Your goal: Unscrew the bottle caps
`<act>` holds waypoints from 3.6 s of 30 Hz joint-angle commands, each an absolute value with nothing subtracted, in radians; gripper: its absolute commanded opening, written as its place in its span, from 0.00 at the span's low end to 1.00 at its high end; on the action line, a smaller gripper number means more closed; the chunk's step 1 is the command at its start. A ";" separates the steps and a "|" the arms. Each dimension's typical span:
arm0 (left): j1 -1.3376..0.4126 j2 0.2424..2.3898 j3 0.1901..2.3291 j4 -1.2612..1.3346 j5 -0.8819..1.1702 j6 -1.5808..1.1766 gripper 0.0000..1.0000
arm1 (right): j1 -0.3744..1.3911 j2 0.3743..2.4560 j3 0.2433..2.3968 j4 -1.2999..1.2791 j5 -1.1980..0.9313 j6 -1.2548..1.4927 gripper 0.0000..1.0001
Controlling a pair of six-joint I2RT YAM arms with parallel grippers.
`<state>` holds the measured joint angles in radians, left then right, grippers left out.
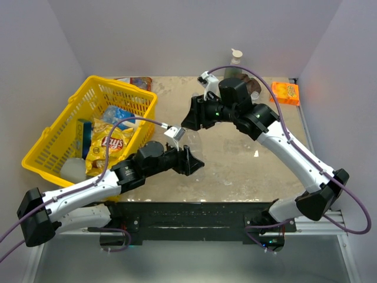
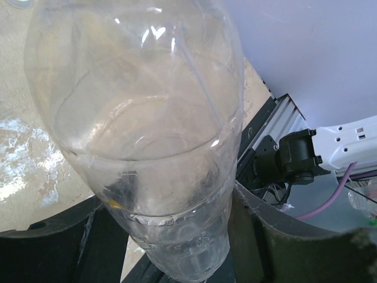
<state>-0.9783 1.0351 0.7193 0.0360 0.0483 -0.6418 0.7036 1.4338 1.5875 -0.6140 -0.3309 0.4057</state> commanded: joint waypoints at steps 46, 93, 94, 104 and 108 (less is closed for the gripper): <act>-0.868 0.902 0.557 0.364 0.473 -0.606 0.21 | 0.505 1.456 1.660 -0.199 -1.111 0.517 0.04; -0.864 0.643 0.506 0.021 -0.104 -0.629 0.21 | 0.637 1.511 0.721 0.055 0.383 0.437 0.07; -0.864 0.644 0.506 0.021 -0.106 -0.629 0.21 | 0.638 1.519 0.722 0.063 0.397 0.439 0.07; -0.864 0.664 0.509 0.032 -0.104 -0.618 0.21 | 0.638 1.632 0.762 0.064 0.463 0.465 0.15; -0.862 0.670 0.514 0.035 -0.104 -0.615 0.21 | 0.637 1.669 0.781 0.058 0.478 0.474 0.18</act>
<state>-0.8696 0.6685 0.5087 -0.0101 -0.0837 -0.6270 0.6350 1.6314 0.7502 0.0521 0.4168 0.4461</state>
